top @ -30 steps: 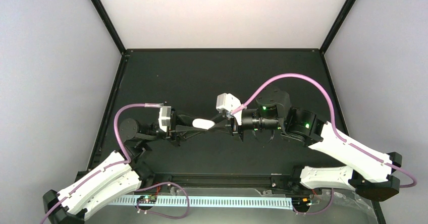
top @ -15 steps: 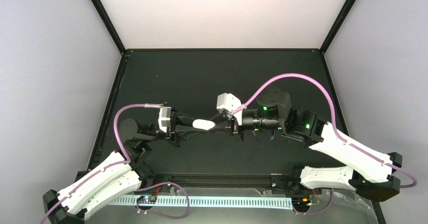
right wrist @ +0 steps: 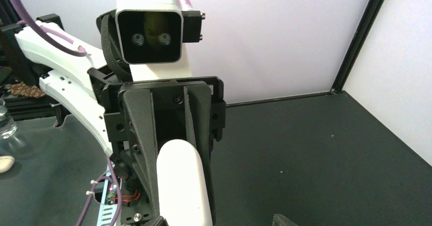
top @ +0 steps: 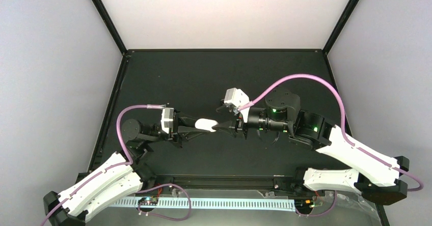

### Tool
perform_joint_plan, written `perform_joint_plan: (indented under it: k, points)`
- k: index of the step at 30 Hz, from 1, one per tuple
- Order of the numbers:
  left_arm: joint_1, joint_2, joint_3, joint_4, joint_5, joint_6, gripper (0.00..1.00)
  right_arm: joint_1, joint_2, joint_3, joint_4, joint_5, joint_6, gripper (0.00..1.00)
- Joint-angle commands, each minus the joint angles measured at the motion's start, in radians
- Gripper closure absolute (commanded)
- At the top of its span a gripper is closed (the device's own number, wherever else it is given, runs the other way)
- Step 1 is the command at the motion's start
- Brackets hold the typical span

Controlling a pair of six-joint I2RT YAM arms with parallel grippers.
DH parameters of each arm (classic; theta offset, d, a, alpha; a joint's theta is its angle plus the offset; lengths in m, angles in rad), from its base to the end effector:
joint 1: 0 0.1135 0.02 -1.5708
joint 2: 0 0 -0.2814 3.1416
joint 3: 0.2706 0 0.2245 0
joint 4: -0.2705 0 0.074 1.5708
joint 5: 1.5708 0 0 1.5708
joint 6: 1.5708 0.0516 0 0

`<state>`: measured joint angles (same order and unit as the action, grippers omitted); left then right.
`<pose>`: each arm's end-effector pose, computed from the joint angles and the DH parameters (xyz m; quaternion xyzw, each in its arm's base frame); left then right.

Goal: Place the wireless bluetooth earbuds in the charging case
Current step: Open the charging case, then adjust the earbud at the center of the board.

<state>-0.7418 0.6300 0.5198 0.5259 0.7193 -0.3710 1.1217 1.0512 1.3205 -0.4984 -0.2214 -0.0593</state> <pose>0.0636 -0.1044 0.3607 0.3840 0.4479 -0.5773 0.5645 0.0740 0.1796 0.4449 -0.4905 0.6084 0.3876 0.4889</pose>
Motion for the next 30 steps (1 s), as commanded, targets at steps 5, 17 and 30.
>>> perform_joint_plan:
  k: [5, 17, 30]
  points:
    - [-0.007, -0.01, 0.027, -0.006, 0.03, 0.028, 0.98, -0.001, -0.02, -0.013, 0.052, 0.125, 0.028, 0.44]
    - [-0.007, -0.048, -0.002, -0.055, -0.012, 0.046, 0.98, 0.0, -0.09, -0.034, 0.136, 0.082, 0.098, 0.35]
    - [-0.007, -0.198, -0.044, -0.226, -0.048, 0.103, 0.98, -0.423, -0.062, -0.459, 0.343, 0.259, 0.563, 0.37]
